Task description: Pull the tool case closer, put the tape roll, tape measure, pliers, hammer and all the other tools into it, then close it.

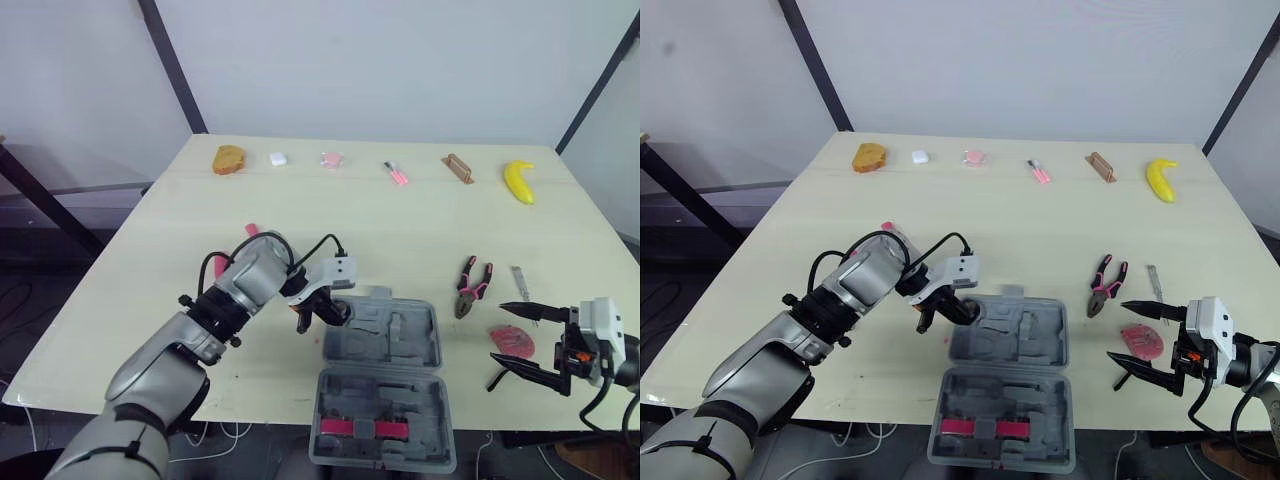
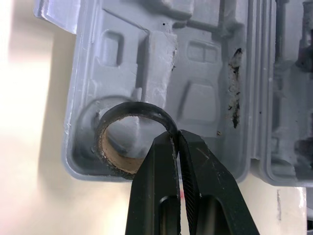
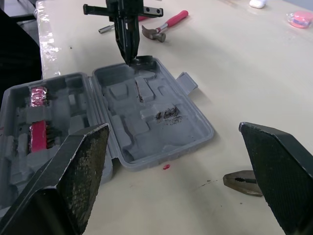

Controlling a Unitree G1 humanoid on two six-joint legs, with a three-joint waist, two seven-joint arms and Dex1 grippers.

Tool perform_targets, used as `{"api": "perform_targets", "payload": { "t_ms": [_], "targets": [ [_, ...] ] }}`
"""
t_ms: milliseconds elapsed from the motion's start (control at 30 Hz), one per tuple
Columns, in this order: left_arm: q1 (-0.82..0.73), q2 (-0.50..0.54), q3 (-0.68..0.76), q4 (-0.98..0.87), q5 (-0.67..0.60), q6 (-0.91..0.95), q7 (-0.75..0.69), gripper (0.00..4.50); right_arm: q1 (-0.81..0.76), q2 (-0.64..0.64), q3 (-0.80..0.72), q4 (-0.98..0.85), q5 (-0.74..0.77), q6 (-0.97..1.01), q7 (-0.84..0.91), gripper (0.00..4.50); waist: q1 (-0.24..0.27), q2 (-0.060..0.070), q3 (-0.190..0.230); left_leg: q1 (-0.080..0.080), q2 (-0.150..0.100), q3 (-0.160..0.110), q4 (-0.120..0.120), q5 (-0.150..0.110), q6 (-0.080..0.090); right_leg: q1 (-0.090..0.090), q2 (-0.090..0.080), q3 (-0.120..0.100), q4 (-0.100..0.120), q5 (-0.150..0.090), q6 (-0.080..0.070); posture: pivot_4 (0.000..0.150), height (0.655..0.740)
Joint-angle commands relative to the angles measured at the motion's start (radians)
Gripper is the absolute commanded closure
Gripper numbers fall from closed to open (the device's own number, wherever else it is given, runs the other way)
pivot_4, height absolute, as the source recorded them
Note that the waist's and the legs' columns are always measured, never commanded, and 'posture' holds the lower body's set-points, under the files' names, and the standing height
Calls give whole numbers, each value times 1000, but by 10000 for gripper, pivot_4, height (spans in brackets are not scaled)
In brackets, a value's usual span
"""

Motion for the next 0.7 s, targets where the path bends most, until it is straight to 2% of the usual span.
{"api": "perform_targets", "payload": {
  "t_ms": [33, 700],
  "targets": [
    [-20, -16, 4, 22, 9, -29, 5, 44301, 10, -7, -35, -14, 7, -25, 5, 0, 0, 0, 0, 0, 0, 0, 0, 0, 0, 0, 0, 0, 0, 0, 0, 1500, 7400],
    [-45, -42, 7, 146, 33, -96, 1, 44301, 26, -11, -28, 13, -8, -69, 21, 0, 0, 0, 0, 0, 0, 1, 0, 0, 0, 0, 0, 0, 0, 0, 0, 1500, 7400]
  ]
}}
